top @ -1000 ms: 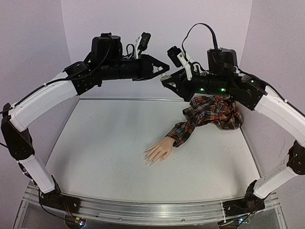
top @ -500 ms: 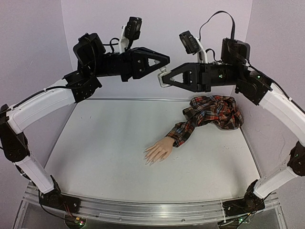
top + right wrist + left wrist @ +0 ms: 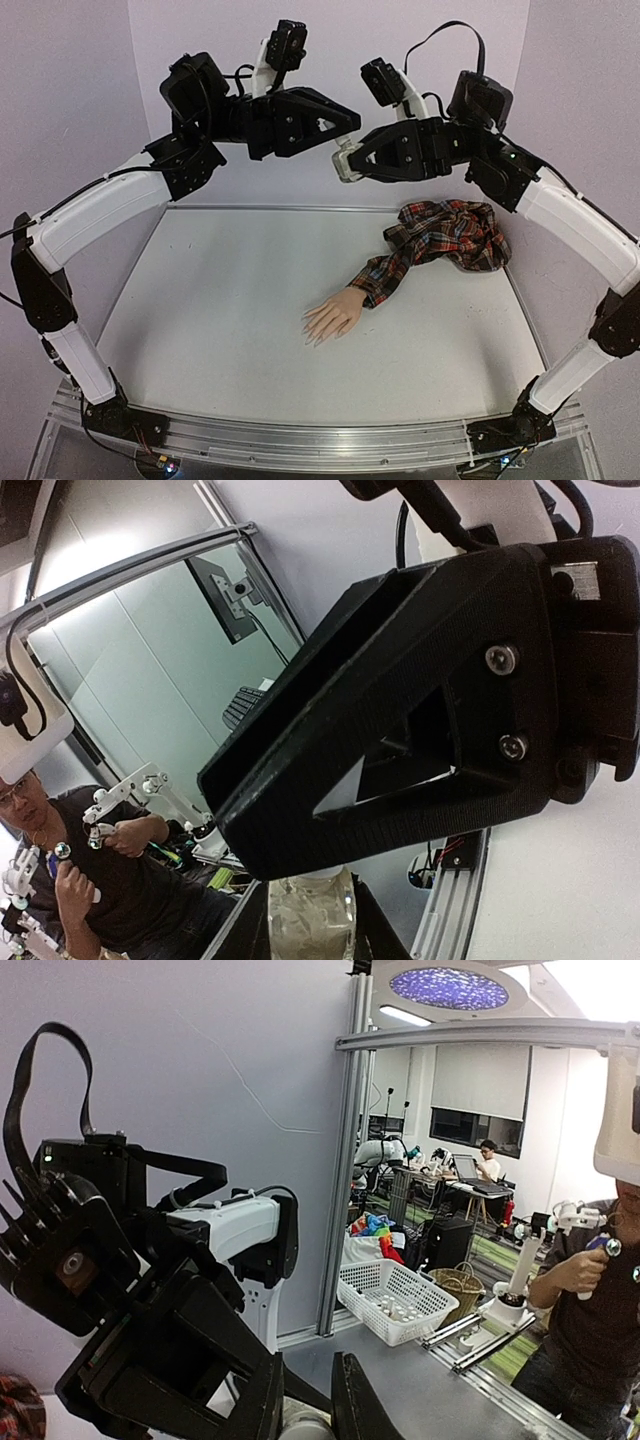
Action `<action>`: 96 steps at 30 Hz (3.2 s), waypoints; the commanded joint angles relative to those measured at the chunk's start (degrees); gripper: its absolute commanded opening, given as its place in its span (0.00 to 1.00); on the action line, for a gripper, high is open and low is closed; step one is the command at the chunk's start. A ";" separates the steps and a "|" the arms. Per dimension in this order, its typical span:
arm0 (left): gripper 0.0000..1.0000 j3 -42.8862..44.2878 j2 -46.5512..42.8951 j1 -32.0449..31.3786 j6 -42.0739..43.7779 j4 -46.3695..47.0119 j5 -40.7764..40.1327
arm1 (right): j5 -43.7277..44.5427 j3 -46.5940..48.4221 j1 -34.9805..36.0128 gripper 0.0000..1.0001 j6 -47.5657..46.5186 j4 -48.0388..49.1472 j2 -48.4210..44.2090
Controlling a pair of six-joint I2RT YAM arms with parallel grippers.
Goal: Paint the nails
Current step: Screw the nail polish bottle cap onto the nail polish bottle.
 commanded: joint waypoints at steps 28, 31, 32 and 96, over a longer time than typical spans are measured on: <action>0.90 -7.83 -8.22 -0.31 5.98 -28.21 -31.33 | 25.31 -0.82 -1.61 0.00 -38.59 -19.24 -8.21; 0.89 -11.91 -11.00 -0.33 4.55 -23.52 -36.54 | 28.53 -1.50 -1.16 0.00 -39.74 -20.06 -9.03; 0.89 -12.81 -11.84 -0.31 4.46 -22.88 -38.62 | 30.19 -2.01 -1.04 0.00 -40.21 -20.27 -9.47; 0.28 -1.51 -6.77 -1.56 2.54 -27.74 -43.12 | 59.94 -4.46 6.64 0.00 -46.52 -19.32 -10.44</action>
